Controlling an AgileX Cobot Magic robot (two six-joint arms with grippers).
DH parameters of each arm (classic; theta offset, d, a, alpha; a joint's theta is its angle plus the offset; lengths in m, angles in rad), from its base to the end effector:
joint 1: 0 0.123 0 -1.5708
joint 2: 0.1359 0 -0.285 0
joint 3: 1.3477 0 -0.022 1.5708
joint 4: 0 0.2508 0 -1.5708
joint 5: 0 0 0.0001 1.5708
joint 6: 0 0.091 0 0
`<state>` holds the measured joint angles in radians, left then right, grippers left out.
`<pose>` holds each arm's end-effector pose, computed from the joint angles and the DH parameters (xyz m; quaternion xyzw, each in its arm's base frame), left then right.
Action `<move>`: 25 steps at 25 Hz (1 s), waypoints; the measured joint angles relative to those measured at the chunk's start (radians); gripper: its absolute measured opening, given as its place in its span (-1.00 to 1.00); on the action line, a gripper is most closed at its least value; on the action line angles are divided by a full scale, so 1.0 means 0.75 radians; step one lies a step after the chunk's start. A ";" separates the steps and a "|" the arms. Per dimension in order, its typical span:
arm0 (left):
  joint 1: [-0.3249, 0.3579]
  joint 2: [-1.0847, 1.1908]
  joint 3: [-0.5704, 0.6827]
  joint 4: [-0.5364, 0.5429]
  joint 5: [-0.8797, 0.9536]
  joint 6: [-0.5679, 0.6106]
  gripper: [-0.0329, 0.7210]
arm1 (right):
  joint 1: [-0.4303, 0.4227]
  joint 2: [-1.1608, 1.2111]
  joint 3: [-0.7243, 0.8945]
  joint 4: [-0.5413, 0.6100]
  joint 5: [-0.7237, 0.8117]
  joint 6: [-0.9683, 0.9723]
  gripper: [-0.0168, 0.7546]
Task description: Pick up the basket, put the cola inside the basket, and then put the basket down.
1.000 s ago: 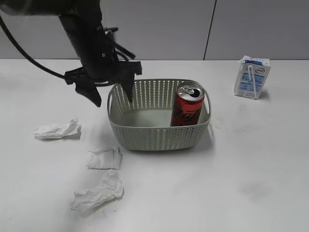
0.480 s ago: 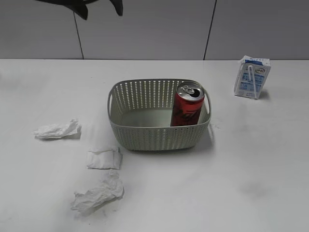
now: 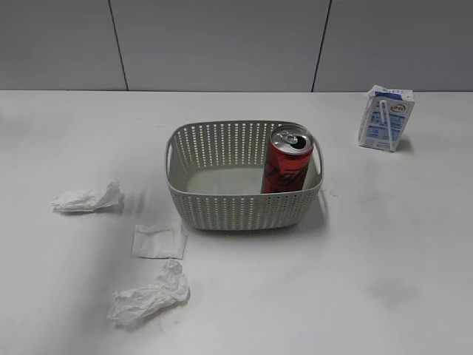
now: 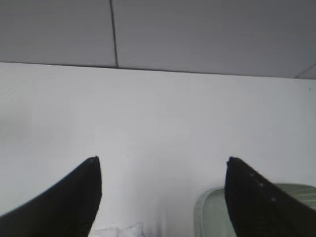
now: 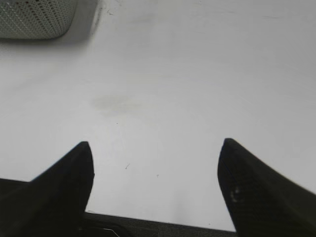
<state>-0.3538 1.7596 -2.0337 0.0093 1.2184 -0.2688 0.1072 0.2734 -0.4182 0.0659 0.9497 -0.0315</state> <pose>0.3542 -0.1300 0.4335 0.0398 0.9361 -0.1026 0.3340 0.0452 0.0098 0.2557 -0.0567 0.9082 0.0479 0.4120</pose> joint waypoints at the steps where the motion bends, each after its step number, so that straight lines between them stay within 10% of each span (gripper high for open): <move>1: 0.024 -0.043 0.035 0.013 -0.002 0.010 0.65 | 0.000 0.000 0.000 0.000 0.000 0.000 0.58; 11: 0.198 -0.528 0.727 0.215 0.004 0.073 0.65 | 0.000 0.000 0.000 0.000 -0.001 -0.001 0.58; 25: 0.210 -1.272 1.607 0.199 -0.009 0.207 0.65 | 0.000 0.000 0.000 0.000 -0.003 -0.001 0.58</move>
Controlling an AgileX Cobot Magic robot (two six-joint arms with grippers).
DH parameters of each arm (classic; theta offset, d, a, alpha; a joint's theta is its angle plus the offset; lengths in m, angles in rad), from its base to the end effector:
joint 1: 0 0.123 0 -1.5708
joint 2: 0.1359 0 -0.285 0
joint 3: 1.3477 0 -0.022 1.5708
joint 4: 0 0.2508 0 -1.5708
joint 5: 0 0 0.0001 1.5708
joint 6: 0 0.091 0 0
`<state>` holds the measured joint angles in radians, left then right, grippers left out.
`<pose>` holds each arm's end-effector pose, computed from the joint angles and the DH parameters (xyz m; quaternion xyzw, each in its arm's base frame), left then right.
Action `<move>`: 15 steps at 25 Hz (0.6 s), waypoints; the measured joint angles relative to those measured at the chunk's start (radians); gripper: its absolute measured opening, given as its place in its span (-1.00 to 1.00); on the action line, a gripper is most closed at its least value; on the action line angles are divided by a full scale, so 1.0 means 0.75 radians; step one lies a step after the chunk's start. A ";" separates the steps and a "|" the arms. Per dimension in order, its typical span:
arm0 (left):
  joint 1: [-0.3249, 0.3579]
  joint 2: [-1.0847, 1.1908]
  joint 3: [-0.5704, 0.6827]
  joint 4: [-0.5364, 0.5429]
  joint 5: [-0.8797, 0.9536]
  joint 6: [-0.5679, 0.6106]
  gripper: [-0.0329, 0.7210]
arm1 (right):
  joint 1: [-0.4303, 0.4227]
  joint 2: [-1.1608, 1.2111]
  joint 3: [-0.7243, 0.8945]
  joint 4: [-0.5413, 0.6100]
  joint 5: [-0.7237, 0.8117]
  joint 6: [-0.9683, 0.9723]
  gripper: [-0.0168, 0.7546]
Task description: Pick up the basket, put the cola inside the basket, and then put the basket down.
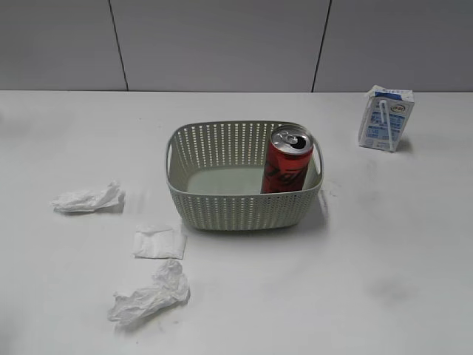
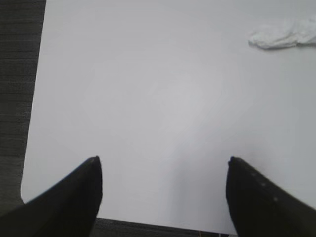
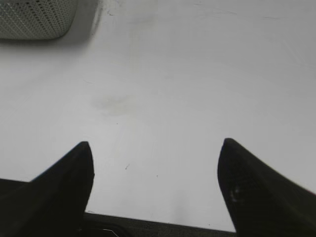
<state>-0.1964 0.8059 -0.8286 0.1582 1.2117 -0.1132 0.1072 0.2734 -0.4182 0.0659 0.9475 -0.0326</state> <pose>0.1204 -0.0103 0.3227 0.0501 0.9683 0.0418 0.2409 0.0454 0.0098 0.2559 -0.0571 0.9077 0.0477 0.4130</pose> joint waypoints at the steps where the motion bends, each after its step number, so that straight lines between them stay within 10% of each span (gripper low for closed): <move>1: 0.000 -0.052 0.046 -0.011 -0.013 0.013 0.65 | 0.000 0.000 0.000 0.000 0.000 0.000 0.58; 15: 0.000 -0.668 0.405 -0.126 -0.235 0.092 0.65 | 0.000 -0.008 0.000 0.000 -0.001 -0.002 0.58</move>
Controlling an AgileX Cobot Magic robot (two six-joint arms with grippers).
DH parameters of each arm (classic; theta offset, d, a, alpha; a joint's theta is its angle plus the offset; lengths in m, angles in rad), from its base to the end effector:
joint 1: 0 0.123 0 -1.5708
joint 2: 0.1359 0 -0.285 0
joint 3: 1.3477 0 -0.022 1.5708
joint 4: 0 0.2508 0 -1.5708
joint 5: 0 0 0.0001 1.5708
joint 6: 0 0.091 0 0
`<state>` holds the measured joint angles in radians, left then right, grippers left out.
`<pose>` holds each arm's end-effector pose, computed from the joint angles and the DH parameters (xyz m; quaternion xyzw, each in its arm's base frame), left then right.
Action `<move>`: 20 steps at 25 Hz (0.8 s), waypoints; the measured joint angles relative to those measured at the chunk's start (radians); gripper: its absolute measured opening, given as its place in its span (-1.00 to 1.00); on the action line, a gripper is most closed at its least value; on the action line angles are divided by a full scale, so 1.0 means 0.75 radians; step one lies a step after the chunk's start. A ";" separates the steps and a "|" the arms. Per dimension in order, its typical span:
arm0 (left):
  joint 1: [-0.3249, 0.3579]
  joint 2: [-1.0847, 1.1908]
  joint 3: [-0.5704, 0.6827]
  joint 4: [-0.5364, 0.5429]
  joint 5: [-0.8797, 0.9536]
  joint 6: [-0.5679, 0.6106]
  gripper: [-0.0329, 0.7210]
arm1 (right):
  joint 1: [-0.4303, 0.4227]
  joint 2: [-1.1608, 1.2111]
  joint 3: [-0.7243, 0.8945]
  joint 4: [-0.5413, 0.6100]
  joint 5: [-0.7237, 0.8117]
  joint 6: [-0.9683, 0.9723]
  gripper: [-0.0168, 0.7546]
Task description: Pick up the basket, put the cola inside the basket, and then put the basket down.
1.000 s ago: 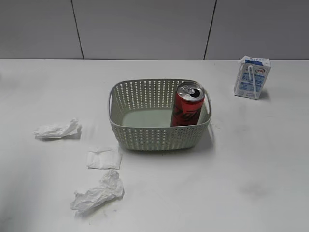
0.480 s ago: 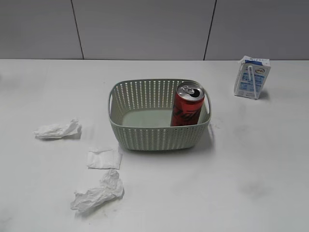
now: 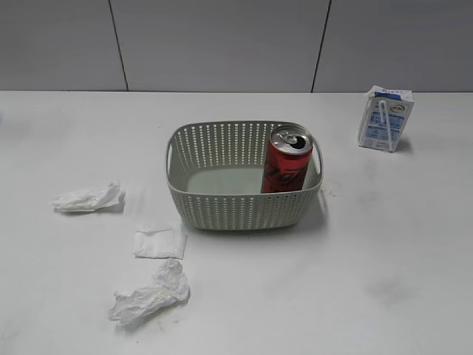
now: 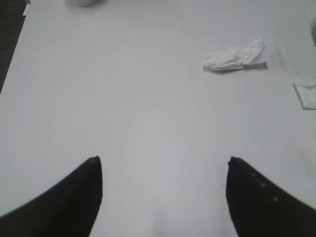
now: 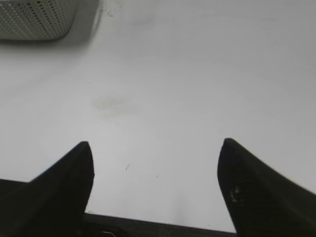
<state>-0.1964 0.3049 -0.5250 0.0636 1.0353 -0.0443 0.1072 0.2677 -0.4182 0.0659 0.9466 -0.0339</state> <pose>0.0426 -0.0034 0.2810 0.0729 0.9091 -0.0177 0.4097 0.0447 0.0097 0.2562 -0.0577 0.9063 0.0476 0.4160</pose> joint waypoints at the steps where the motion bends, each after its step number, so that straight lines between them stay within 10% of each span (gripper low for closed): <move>1: 0.000 -0.022 0.003 0.000 0.000 0.000 0.65 | 0.000 -0.011 0.000 0.000 0.000 0.000 0.58; 20: 0.000 -0.412 0.018 -0.020 0.012 0.004 0.12 | 0.000 -0.361 0.001 0.003 0.000 -0.007 0.58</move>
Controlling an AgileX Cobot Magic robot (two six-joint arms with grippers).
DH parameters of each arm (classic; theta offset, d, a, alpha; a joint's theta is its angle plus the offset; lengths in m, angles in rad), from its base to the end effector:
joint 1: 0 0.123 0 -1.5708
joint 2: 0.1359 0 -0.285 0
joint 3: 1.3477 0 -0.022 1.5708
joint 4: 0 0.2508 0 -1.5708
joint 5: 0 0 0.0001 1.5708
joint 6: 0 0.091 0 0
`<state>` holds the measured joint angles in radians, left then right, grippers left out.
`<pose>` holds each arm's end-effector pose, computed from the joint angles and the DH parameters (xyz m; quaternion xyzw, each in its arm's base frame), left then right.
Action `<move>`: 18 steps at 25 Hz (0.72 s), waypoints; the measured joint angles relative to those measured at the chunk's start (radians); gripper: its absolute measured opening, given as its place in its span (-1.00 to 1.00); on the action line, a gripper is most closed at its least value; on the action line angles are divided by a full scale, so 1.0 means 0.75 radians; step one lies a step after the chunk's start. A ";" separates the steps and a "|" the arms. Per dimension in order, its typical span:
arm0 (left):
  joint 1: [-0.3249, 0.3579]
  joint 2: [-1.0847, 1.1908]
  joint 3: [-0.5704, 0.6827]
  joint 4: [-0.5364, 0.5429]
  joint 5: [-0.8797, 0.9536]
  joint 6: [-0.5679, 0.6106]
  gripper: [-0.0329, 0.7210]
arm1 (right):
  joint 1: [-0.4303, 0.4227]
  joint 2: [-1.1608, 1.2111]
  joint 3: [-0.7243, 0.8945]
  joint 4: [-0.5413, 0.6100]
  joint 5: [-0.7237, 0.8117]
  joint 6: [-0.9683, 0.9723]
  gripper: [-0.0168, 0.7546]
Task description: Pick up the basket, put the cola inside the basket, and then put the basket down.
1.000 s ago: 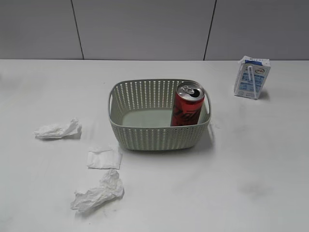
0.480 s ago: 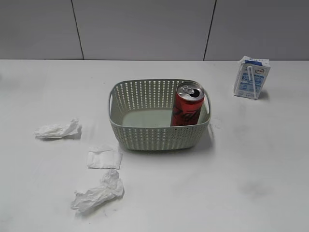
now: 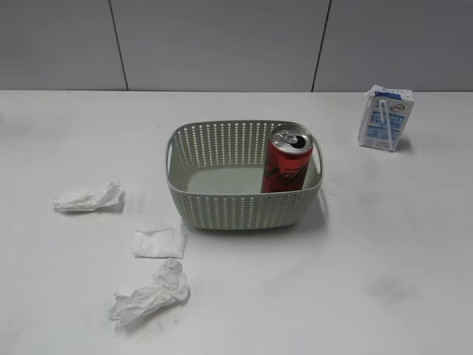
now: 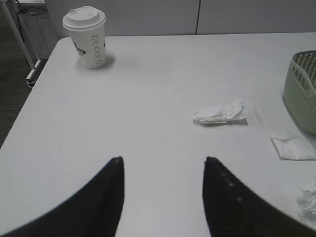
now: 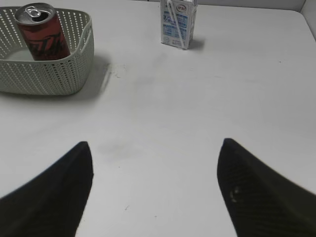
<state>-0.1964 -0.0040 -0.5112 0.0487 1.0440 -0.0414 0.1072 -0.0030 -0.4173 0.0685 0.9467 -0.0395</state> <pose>-0.0053 0.0050 0.2818 0.0645 0.8421 -0.0393 0.5340 0.0077 0.0059 0.2632 -0.0598 0.8415 0.0523 0.5343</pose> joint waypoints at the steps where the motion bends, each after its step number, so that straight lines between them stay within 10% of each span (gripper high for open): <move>1: 0.000 -0.001 0.001 0.000 0.000 0.000 0.08 | 0.000 0.000 0.000 0.000 0.000 0.000 0.58; 10: 0.014 -0.001 0.001 0.000 0.002 0.000 -0.21 | 0.000 0.000 0.000 0.001 0.000 -0.002 0.58; 18: 0.257 -0.001 0.001 0.000 0.001 0.003 -0.29 | 0.000 0.000 0.000 0.001 0.000 -0.002 0.58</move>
<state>-0.0035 -0.0051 -0.5103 0.0487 1.0445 -0.0395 0.1072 -0.0030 -0.4173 0.0689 0.9467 -0.0406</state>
